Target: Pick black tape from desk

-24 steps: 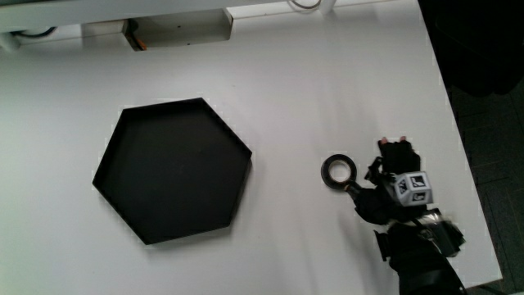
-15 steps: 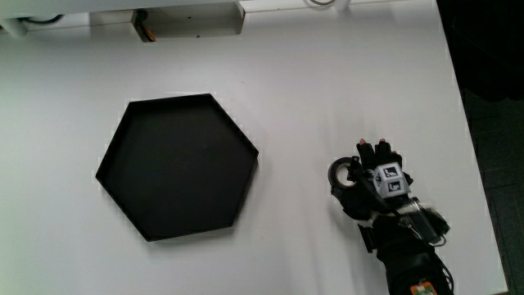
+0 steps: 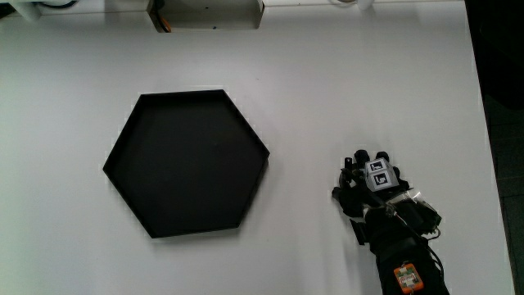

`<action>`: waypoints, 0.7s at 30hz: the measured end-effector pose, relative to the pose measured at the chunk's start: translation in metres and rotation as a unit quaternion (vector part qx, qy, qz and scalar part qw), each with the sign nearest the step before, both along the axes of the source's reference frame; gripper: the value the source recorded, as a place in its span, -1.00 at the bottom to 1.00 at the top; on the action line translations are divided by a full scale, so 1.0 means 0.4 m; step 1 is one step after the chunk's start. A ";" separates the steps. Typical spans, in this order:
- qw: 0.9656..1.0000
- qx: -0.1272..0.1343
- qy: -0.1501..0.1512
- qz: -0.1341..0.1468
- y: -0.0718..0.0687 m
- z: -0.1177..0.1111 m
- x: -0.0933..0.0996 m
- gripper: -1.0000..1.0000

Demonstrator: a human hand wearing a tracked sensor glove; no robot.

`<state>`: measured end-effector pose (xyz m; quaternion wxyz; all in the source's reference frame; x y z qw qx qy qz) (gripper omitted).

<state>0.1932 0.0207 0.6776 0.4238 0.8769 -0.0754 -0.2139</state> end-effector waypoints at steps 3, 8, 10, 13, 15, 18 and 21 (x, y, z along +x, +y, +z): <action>1.000 -0.007 -0.005 0.004 0.004 0.014 0.001 0.77; 1.000 0.025 -0.006 0.006 0.017 0.013 0.022 1.00; 0.999 0.030 -0.024 0.009 0.025 0.008 0.026 1.00; 0.998 0.041 -0.039 0.007 0.031 -0.021 0.020 1.00; 0.997 0.063 -0.054 0.006 0.025 -0.041 0.014 1.00; 0.994 0.084 -0.075 0.000 0.013 -0.071 -0.001 1.00; 0.988 0.124 -0.097 0.000 -0.007 -0.121 -0.023 1.00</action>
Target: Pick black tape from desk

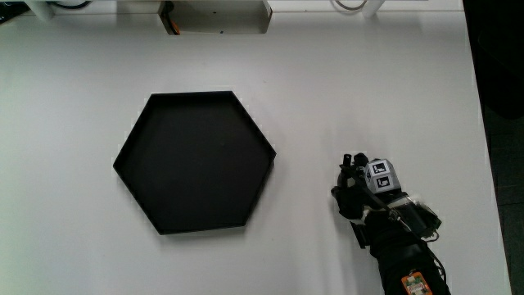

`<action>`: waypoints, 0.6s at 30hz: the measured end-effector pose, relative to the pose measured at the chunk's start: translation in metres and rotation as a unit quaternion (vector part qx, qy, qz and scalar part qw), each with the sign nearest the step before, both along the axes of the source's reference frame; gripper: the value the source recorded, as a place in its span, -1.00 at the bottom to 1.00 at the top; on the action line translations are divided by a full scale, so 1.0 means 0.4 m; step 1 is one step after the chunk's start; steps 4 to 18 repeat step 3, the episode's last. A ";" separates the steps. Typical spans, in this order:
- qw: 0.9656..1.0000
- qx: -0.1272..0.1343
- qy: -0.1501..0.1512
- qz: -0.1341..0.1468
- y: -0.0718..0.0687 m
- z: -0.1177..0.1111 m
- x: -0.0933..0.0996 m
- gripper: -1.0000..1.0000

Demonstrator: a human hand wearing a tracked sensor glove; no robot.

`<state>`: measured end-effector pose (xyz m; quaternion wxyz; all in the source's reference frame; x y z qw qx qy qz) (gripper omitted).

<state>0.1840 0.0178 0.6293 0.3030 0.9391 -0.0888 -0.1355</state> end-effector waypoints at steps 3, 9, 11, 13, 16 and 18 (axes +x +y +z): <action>0.999 0.024 -0.021 -0.011 -0.017 -0.026 -0.032 1.00; 0.999 0.024 -0.021 -0.011 -0.017 -0.026 -0.032 1.00; 0.999 0.024 -0.021 -0.011 -0.017 -0.026 -0.032 1.00; 0.999 0.024 -0.021 -0.011 -0.017 -0.026 -0.032 1.00; 0.999 0.024 -0.021 -0.011 -0.017 -0.026 -0.032 1.00; 0.999 0.024 -0.021 -0.011 -0.017 -0.026 -0.032 1.00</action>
